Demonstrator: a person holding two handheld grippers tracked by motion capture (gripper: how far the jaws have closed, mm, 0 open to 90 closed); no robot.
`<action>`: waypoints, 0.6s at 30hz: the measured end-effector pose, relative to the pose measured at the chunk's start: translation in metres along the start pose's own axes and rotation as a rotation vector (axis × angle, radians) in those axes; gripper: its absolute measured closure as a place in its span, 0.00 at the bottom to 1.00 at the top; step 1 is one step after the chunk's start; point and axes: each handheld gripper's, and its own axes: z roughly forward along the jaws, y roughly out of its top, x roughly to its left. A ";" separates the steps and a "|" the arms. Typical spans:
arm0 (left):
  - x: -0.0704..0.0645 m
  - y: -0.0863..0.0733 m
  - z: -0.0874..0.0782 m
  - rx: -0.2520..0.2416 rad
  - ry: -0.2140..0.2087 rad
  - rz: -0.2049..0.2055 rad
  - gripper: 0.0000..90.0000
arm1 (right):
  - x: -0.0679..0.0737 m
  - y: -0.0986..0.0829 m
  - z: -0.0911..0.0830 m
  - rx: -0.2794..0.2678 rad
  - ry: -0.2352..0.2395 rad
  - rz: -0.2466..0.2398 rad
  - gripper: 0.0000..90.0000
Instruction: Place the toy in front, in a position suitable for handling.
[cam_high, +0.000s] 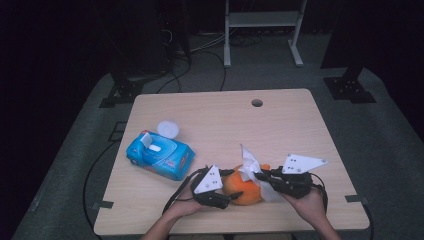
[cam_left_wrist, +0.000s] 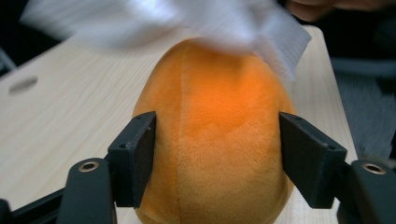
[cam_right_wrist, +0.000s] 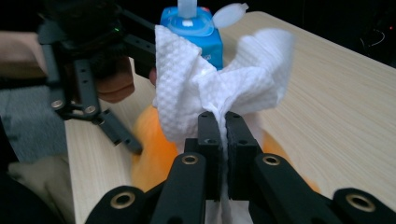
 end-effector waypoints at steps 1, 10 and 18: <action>-0.001 0.000 0.000 0.004 0.000 0.016 0.35 | -0.001 -0.001 0.003 0.017 -0.006 -0.011 0.95; 0.013 -0.004 -0.002 0.003 -0.013 -0.143 0.26 | -0.024 -0.020 -0.007 0.048 -0.011 0.088 0.95; -0.002 0.010 0.001 0.001 0.029 -0.016 0.41 | 0.013 0.008 0.003 0.012 0.039 -0.033 0.94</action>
